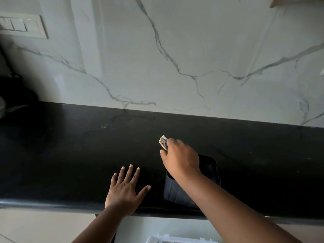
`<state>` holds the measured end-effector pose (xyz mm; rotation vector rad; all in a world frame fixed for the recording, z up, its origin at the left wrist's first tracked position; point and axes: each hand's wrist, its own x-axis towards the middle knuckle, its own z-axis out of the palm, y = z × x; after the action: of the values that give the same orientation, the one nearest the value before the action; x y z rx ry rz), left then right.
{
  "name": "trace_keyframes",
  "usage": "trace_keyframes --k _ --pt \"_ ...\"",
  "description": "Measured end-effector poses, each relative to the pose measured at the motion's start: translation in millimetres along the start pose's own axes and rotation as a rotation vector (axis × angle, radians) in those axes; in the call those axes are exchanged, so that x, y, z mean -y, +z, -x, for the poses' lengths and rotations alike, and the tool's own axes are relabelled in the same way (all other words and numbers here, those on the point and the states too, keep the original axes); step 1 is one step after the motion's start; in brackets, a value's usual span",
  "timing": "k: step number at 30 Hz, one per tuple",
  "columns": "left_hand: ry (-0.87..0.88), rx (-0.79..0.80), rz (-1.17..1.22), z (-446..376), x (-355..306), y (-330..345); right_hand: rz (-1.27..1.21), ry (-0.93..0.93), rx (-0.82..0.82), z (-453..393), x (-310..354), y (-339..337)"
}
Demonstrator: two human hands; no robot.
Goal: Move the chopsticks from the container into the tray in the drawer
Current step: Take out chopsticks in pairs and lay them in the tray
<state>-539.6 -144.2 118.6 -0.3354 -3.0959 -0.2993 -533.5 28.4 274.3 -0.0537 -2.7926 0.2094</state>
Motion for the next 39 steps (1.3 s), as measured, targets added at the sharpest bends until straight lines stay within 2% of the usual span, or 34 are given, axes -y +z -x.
trace_keyframes --k 7,13,17,23,26,28,29,31,33,34,36,39 --pt "-0.005 -0.018 0.017 0 1 2 0.048 0.015 -0.009 -4 2 6" --pt "-0.004 -0.041 0.03 -1 2 4 -0.007 0.008 0.001 -3 -9 -4" --pt "-0.011 -0.036 0.043 0 1 3 -0.076 -0.013 -0.084 -3 -25 -34" --pt "-0.007 0.027 0.066 -1 3 4 -0.592 0.022 -0.155 -13 -55 -122" --pt "-0.038 0.121 0.093 -5 3 -1 -0.863 0.037 -0.151 -20 -66 -168" --pt "-0.092 0.128 0.234 -14 -2 -20 -0.967 0.05 -0.144 -25 -73 -194" --pt "-0.112 0.062 0.332 -20 -6 -36 -0.984 0.045 -0.126 -26 -77 -205" --pt "-0.048 -0.201 0.508 -31 -19 -79 -1.005 0.021 -0.064 -27 -80 -221" --pt "0.095 -0.413 0.723 -33 -43 -134 -1.024 -0.001 0.001 -28 -79 -229" --pt "0.154 -0.425 0.851 -29 -59 -163 -1.035 -0.01 0.029 -28 -77 -231" --pt "0.288 -0.3 1.098 -15 -91 -212 -1.056 -0.029 0.06 -29 -73 -235" --pt "0.426 -0.077 1.188 0 -129 -253 -1.103 -0.056 0.073 -31 -68 -239"
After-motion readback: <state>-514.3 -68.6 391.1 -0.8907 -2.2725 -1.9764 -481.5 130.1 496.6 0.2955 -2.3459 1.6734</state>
